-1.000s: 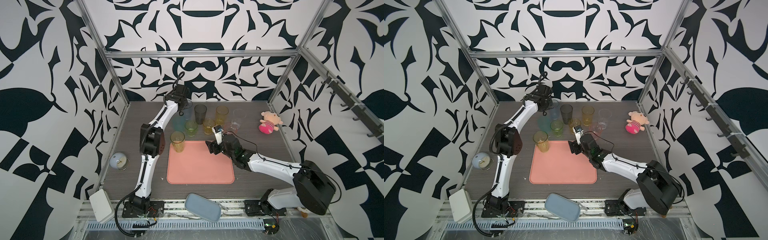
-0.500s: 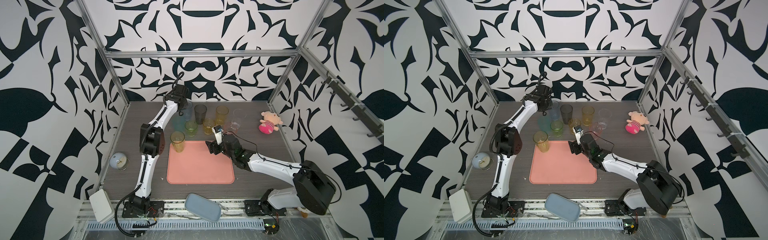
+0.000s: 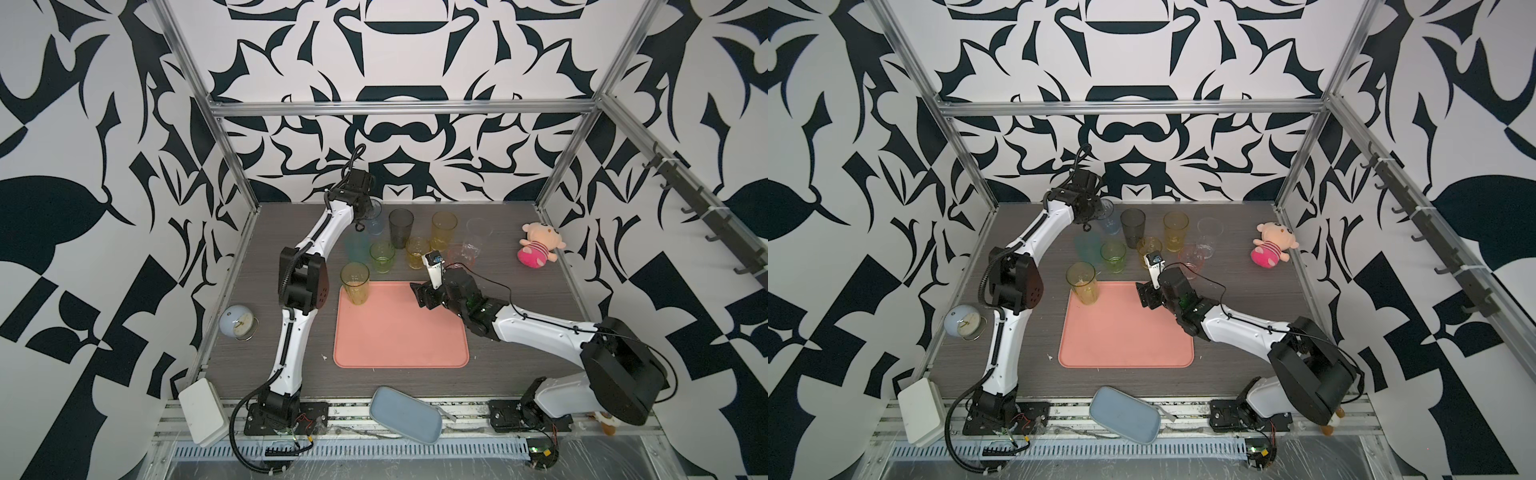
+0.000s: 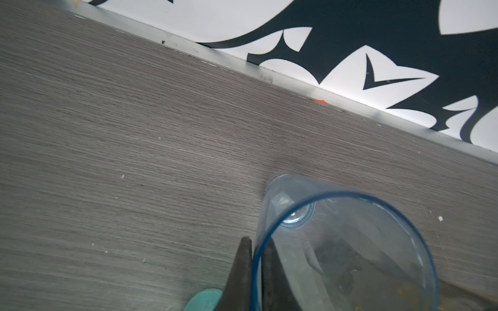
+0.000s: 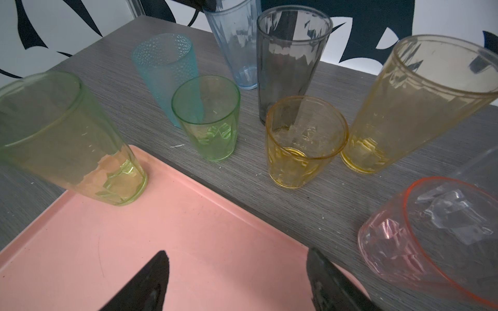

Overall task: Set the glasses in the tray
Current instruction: 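Lower the left gripper and close it on the light blue glass rim, then lift the light blue glass with the left gripper toward the pink tray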

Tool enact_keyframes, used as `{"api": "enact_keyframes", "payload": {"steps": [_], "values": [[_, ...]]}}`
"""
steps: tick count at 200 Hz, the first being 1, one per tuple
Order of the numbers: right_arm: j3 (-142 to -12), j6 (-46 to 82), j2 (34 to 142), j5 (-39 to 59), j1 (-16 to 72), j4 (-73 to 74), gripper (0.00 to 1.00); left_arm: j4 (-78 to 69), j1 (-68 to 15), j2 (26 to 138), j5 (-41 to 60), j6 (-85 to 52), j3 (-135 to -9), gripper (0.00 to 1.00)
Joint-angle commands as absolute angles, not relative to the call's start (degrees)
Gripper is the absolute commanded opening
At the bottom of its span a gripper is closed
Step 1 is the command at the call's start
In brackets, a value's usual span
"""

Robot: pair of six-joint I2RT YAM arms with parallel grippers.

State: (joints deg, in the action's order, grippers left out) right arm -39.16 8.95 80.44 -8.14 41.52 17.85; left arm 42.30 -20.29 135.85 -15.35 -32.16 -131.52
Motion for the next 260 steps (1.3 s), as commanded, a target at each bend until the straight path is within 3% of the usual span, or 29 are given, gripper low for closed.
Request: {"api": "enact_keyframes", "payload": {"steps": [1,112,193,260], "values": [[-41.3,9.0,80.0,-8.1,41.8,18.9,0.83,42.6,-19.8,134.7,-16.3,-32.7,-130.5,0.03],[-41.4,8.8,80.1,-8.1,41.8,18.8,0.83,44.7,-18.2,128.0,-16.5,-31.0,-129.7,0.00],[-41.0,8.9,79.1,-8.4,41.8,18.6,0.82,51.4,-17.9,115.3,-18.8,-29.4,-126.9,0.00],[-40.8,7.8,78.5,-10.5,41.9,17.9,0.82,53.6,-17.9,95.8,-21.9,-29.0,-108.8,0.00]]}}
